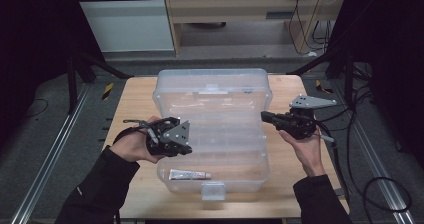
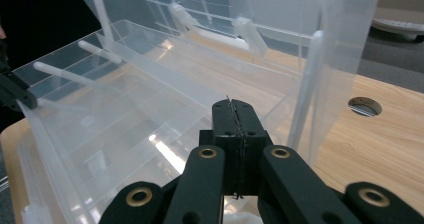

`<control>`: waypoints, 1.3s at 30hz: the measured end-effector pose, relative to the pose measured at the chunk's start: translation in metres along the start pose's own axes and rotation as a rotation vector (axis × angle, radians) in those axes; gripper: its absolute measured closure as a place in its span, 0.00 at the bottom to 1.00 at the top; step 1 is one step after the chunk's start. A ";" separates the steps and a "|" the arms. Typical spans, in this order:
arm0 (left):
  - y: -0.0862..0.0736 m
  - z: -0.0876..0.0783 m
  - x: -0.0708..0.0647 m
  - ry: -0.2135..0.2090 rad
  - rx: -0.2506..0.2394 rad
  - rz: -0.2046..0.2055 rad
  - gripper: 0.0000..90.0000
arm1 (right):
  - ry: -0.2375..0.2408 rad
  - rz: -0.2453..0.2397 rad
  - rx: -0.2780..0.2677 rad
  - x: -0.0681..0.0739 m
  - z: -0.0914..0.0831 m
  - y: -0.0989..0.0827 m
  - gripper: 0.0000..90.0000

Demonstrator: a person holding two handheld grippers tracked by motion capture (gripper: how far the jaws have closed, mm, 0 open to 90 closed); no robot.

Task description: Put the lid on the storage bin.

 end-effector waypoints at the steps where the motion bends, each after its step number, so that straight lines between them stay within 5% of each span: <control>1: -0.001 0.000 0.000 -0.006 0.001 0.005 1.00 | -0.003 0.002 0.005 -0.001 0.000 -0.001 1.00; 20: -0.004 0.004 -0.008 -0.015 -0.019 -0.006 0.93 | 0.014 0.015 0.002 -0.001 -0.010 -0.009 1.00; 23: -0.006 0.001 -0.004 -0.004 -0.101 -0.086 0.83 | 0.023 0.019 0.000 -0.001 -0.012 -0.011 1.00; 29: -0.006 0.001 -0.001 -0.007 -0.189 -0.159 0.70 | 0.027 0.021 0.001 0.000 -0.013 -0.013 1.00; 38: -0.008 0.000 -0.001 0.065 -0.277 -0.256 0.73 | 0.027 0.018 -0.003 0.001 -0.014 -0.016 1.00; 39: -0.010 -0.002 -0.001 0.077 -0.308 -0.297 0.74 | 0.028 0.016 0.001 0.001 -0.014 -0.016 1.00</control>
Point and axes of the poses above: each handheld gripper's, and its own axes: z roughly forward along the jaws, y roughly out of its top, x roughly to its left, the point moved 1 cm from there along z, roughly forward along the jaws, and after that the axes turned 6 degrees about y, right-handed, at the moved point
